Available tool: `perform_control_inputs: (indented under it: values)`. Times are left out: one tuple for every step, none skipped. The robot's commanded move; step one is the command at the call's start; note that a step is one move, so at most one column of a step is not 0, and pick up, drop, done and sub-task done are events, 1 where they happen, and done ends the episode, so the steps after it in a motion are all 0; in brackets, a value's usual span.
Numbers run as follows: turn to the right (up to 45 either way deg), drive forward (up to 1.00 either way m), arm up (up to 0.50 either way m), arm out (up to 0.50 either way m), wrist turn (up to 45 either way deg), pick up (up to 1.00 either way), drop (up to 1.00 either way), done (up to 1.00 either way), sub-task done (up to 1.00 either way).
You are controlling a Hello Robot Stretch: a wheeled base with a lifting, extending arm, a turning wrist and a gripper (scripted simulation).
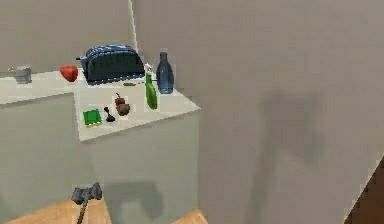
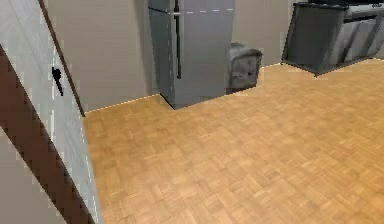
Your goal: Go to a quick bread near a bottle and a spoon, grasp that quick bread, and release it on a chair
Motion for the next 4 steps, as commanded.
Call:
perform_control_inputs:
  values:
    - [-45.0, 0.00, 0.00, 0.00, 0.0, 0.00, 0.00, 0.00, 0.00]
    - [-21.0, 0.00, 0.00, 0.00, 0.0, 0.00, 0.00, 0.00, 0.00]
    - [0.0, 0.35, 0.00, 0.00, 0.0, 0.00, 0.00, 0.00, 0.00]
    - [6.0, 0.00, 0.00, 0.00, 0.0, 0.00, 0.00, 0.00, 0.00]
